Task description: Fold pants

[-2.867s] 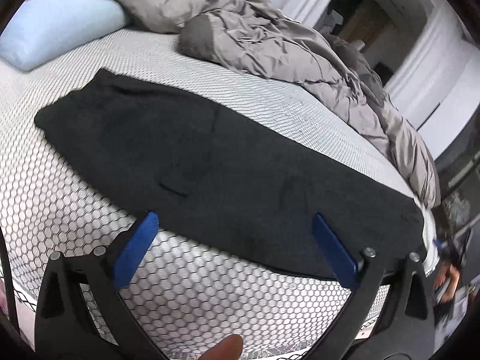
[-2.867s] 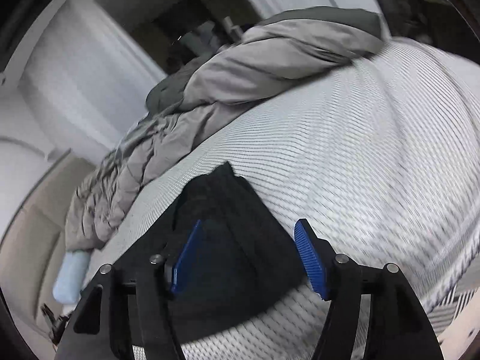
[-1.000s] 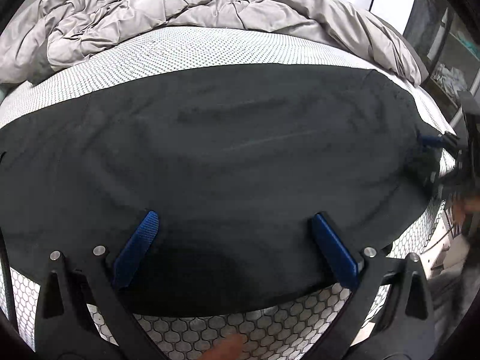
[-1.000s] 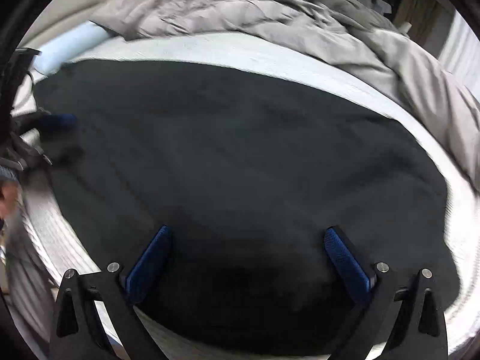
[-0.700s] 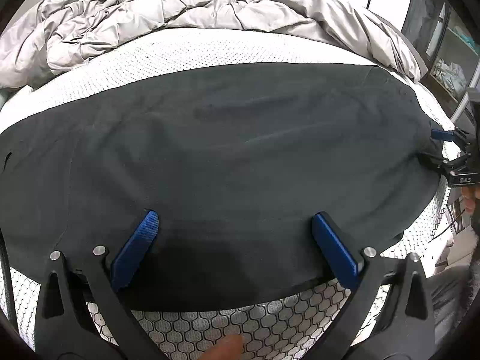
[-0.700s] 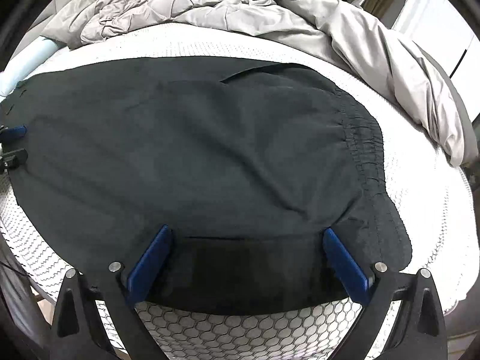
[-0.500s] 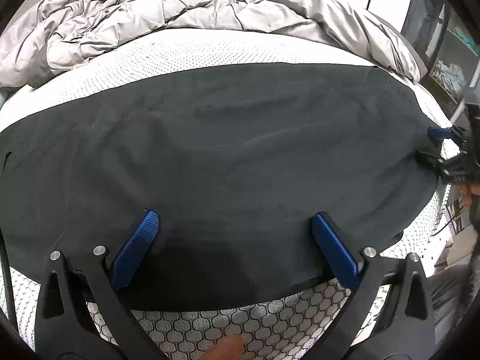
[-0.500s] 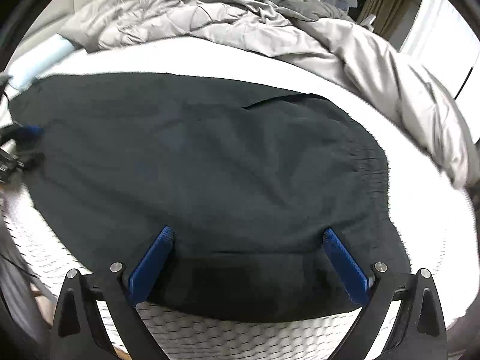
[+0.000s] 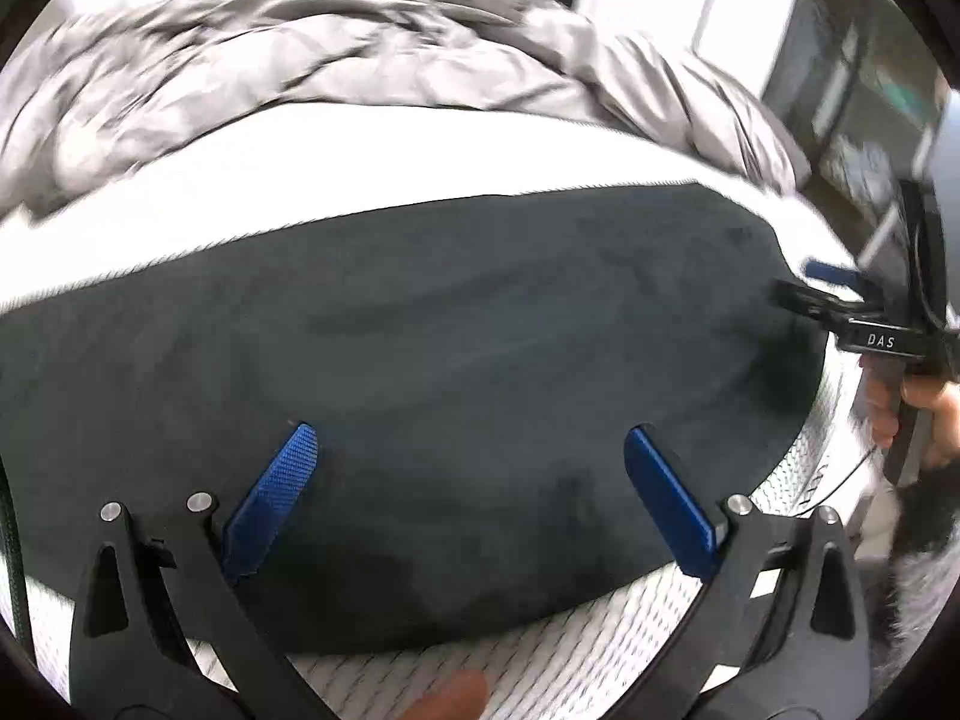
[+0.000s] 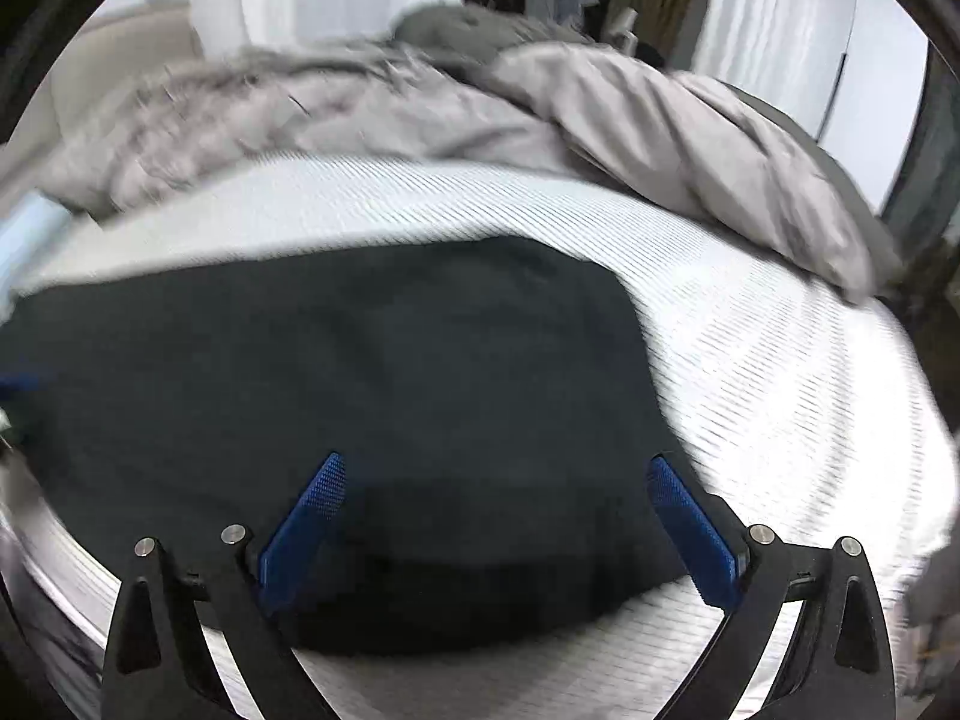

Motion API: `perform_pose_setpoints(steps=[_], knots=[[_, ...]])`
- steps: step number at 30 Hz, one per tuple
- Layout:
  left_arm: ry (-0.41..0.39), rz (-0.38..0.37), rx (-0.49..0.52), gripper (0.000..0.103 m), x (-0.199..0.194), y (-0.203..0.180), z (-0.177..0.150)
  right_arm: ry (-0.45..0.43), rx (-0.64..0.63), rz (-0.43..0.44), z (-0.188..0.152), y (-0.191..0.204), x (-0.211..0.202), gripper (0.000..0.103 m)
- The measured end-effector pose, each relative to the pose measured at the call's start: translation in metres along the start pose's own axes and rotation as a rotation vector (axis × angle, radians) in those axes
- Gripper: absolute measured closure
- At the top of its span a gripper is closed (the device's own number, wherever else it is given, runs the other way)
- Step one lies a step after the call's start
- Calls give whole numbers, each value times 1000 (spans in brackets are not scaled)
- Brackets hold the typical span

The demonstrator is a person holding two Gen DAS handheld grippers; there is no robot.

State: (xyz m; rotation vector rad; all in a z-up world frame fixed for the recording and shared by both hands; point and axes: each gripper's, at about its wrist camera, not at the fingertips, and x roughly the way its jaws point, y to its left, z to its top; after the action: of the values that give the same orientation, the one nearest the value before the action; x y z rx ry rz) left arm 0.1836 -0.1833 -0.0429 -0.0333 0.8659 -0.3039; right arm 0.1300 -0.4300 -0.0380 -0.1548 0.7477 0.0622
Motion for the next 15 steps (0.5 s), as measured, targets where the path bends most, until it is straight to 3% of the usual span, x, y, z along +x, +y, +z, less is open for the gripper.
perform_pose_setpoints(steps=[3,4,6,8,10,12,14,15], knots=[[91,51,49,1,37,-16,9,54,-90,162,15,50,30,1],[133,59,47,1,49,-16,10,84,-129,181,16,63,42,1],[166,48,27,1,61,-8,6,169,-219,143,12,84,70,1],[151,30,27,1,58,-3,5,173,-264,143,9,80,79,1],[148,31,34,1,55,1,3,154,-283,85,7,61,72,1],[145,21,30,1,54,5,1,144,-249,-58,1,35,64,2],[145,25,36,1,53,6,2,174,-112,-189,-1,-16,72,1],[149,31,38,1,53,6,3,191,-39,-171,-1,-35,77,1]])
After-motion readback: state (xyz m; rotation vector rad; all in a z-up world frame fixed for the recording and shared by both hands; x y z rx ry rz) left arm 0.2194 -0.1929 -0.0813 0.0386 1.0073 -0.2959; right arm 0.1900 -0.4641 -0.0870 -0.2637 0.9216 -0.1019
